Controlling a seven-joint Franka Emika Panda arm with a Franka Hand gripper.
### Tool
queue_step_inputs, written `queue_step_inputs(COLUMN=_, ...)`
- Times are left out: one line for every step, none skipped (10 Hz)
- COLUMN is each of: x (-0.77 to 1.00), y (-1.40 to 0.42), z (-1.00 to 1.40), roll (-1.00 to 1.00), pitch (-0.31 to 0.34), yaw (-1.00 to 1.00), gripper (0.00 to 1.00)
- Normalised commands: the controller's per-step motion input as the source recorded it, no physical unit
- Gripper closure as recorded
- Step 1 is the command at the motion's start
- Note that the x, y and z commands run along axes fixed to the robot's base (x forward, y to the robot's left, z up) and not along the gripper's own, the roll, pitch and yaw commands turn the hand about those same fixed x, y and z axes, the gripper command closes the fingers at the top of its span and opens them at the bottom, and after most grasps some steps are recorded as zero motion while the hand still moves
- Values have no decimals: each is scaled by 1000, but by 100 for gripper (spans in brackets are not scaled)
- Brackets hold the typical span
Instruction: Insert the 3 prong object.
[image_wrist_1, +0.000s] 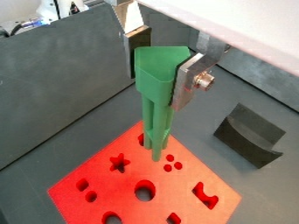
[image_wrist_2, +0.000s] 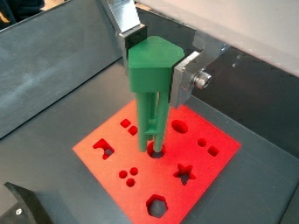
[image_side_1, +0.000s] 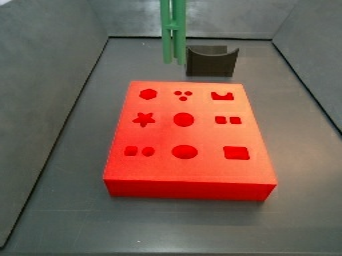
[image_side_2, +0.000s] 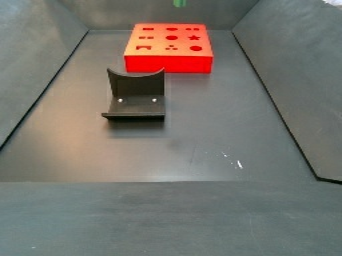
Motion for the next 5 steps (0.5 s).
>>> queue_step_inputs(x=169, y=186, z=-140, roll=-77, pitch=0, yaw=-254, gripper=100)
queue_step_inputs(x=309, y=280, z=-120, roll=-114, pitch=64, yaw=-609, gripper=100)
queue_step_inputs(x=249, y=234, z=-243, roll=-11, pitch=136, yaw=-740, gripper=100)
queue_step_inputs(x=180, y=220, z=-249, roll=-10, pitch=154, yaw=-771, gripper=100)
queue_step_inputs(x=191, y=163, z=-237, roll=-50, pitch=139, yaw=-780, gripper=100)
